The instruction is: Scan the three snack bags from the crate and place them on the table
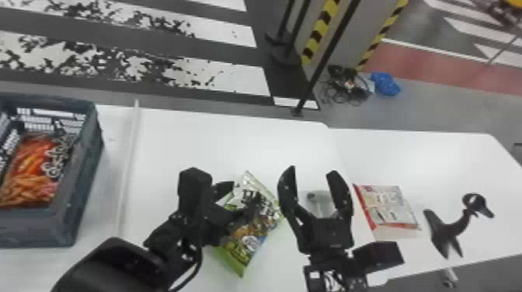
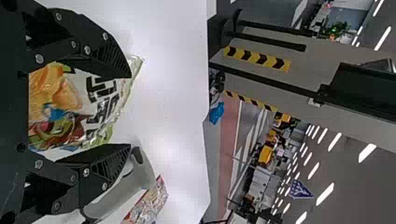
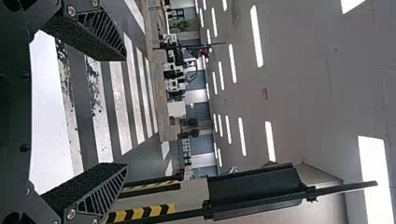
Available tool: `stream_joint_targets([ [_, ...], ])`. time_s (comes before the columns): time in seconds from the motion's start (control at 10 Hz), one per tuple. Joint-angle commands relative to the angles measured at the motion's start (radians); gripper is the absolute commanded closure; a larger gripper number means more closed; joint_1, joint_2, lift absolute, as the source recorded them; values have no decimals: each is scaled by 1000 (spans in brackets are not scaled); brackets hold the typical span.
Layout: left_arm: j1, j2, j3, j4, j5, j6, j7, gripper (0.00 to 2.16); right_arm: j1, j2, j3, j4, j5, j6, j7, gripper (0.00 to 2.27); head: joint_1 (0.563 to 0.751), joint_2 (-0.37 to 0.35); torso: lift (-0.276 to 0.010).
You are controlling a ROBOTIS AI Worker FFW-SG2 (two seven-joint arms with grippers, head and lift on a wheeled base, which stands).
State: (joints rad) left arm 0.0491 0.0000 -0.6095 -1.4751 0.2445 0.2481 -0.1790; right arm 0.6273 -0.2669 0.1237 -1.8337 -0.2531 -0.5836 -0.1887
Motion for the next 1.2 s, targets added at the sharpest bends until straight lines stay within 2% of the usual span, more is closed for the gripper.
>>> stream_joint_targets([
  [0.0,26,9,4,-50,-5,-46,29,66,0,0,-1,8,0,-9,0,124,695,-350,-37],
  [0.2,84,38,60,-136,-5,-80,84,66,0,2,-1,20,0,-12,-2,127,695,-350,-37],
  [0.3,130,71,97,-203,-7,-126,116,66,0,2,-4,22,0,-12,-2,127,695,-350,-37],
  [0.4,195,97,154,-290,-14,-132,136,66,-3,2,-7,33,0,-12,-2,127,695,-350,-37],
  [0.6,318,127,286,-432,-21,-151,141,66,-11,-2,-10,59,0,-12,-2,127,695,-350,-37],
  [0.7,377,149,353,-498,-19,-151,142,66,-8,-3,-16,65,0,-12,-2,127,695,-350,-37],
  [0.8,433,164,413,-553,-11,-147,142,66,-6,-8,-19,71,2,-12,-2,127,695,-280,-37],
  [1.0,523,172,516,-633,13,-151,130,66,-1,-11,-19,88,17,-3,5,127,695,-214,-37],
  [1.1,551,172,547,-654,24,-157,122,66,3,-9,-10,99,17,6,14,127,695,-178,-37],
])
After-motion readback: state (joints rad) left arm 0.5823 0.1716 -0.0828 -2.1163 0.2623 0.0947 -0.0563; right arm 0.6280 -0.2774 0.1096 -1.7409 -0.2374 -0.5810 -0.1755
